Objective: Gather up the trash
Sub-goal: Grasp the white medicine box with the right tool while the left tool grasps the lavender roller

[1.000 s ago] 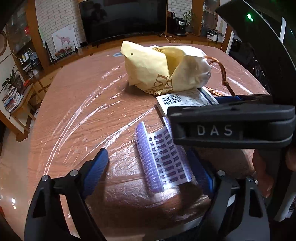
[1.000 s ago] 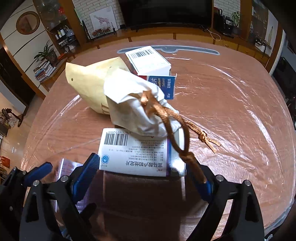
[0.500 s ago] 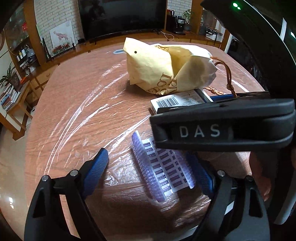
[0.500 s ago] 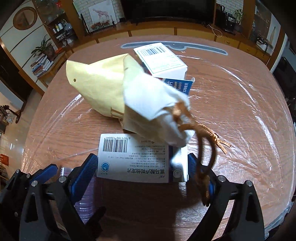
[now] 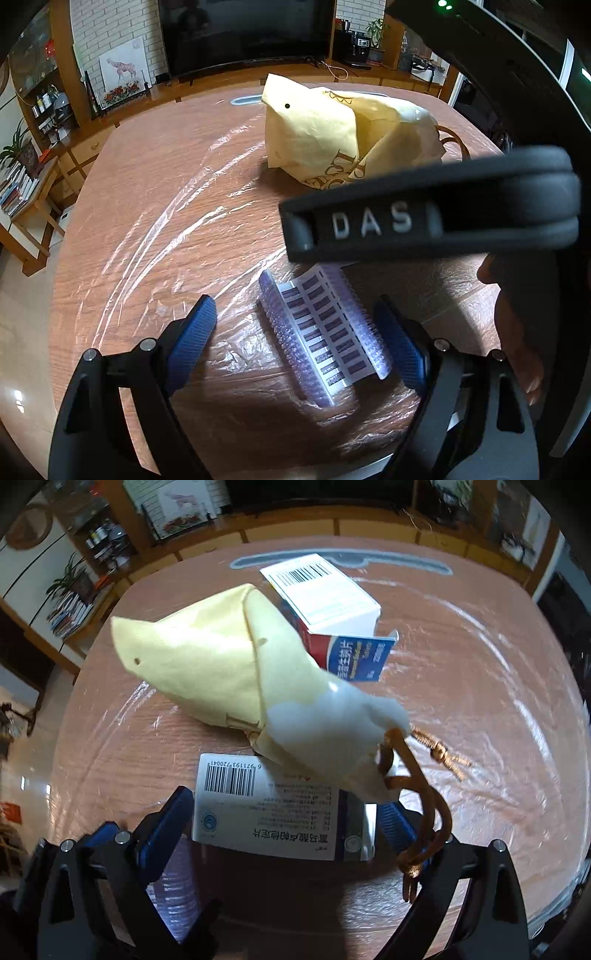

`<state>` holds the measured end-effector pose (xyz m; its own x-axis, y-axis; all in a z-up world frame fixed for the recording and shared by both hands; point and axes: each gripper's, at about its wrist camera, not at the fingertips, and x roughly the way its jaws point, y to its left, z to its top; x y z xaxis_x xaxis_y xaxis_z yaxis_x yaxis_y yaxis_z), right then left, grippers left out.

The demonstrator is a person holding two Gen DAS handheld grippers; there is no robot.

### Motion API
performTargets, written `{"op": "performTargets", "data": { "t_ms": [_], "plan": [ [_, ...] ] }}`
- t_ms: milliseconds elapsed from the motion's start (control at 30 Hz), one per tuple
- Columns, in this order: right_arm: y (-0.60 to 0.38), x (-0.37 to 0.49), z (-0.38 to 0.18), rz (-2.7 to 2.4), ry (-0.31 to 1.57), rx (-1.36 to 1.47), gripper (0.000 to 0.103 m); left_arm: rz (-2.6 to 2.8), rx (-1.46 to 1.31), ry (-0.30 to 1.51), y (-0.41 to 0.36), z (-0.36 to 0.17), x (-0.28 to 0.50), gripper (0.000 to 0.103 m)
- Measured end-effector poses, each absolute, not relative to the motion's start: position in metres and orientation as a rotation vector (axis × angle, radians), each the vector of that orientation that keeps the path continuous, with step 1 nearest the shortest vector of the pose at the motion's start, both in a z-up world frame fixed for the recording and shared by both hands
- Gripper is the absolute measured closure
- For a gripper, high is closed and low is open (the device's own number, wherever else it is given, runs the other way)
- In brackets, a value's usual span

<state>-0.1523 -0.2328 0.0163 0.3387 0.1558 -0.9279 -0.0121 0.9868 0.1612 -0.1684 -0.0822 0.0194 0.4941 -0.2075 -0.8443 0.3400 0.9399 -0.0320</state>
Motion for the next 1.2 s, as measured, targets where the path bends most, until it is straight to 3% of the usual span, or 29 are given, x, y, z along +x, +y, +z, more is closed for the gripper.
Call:
{"op": "performTargets", "data": {
  "t_ms": [533, 633, 900, 1200],
  "plan": [
    [-0.214, -0.156, 0.012, 0.119, 1.208, -0.006, 0.007, -0.345, 0.143, 1.001, -0.076, 0.016, -0.167, 0.015],
    [-0.228, -0.165, 0.013, 0.132, 1.195, 0.019, 0.008, -0.349, 0.138, 1.014, -0.077, 0.015, -0.166, 0.031],
    [-0.261, -0.174, 0.015, 0.163, 1.181, 0.118, 0.008, -0.362, 0.115, 1.015, -0.075, 0.017, -0.164, 0.056],
    [-0.287, -0.194, 0.015, 0.192, 1.191, 0.203, 0.008, -0.345, 0.095, 0.99, -0.071, 0.023, -0.166, 0.058]
  ]
}}
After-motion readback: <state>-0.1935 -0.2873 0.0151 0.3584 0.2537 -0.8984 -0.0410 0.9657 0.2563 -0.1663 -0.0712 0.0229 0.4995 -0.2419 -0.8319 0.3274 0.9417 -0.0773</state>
